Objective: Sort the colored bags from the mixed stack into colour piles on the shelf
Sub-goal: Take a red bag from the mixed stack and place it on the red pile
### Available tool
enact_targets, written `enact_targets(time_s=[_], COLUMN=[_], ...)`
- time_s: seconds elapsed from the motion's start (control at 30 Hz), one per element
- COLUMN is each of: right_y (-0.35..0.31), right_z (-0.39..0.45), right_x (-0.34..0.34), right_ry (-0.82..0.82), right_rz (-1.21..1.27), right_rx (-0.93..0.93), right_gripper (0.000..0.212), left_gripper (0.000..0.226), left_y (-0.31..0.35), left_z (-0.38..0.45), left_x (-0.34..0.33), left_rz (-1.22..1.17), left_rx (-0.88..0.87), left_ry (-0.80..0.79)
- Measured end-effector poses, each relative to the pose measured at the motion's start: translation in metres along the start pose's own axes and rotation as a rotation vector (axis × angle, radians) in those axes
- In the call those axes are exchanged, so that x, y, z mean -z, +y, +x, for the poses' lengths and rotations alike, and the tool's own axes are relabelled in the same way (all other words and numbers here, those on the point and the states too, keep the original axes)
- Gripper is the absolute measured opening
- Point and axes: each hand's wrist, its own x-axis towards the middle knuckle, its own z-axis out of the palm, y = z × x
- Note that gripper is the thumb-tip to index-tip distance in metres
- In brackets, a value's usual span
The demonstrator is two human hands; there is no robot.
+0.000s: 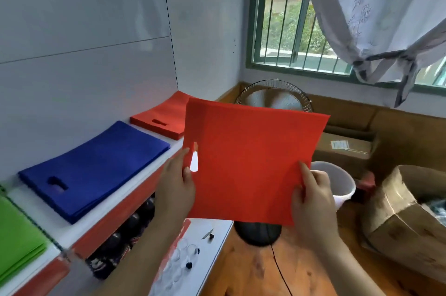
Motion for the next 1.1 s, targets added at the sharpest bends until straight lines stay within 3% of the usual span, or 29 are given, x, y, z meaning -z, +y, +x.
enact_targets(time_s=[0.43, 0.67, 1.1], right_y=[-0.001, -0.023, -0.082], right_z=[0.219, 0.305, 0.434], right_x=[-0.158, -0.244, -0.409], right_ry=[-0.122, -0.222, -0.601], right_rz=[0.046, 0.151, 0.254], right_rx=[0.233, 0.302, 0.633], right_gripper=[0.065, 0.06, 0.051], left_gripper=[0.048, 0.039, 0.036], left_y=[-0.048, -0.077, -0.105], left_z=[0.169, 0.228, 0.273], left_x=[-0.066, -0.072, -0.092], left_rz=[0.046, 0.209, 0.542], left_rx=[0.116, 0.137, 0.563], left_ry=[0.237, 0.321, 0.45])
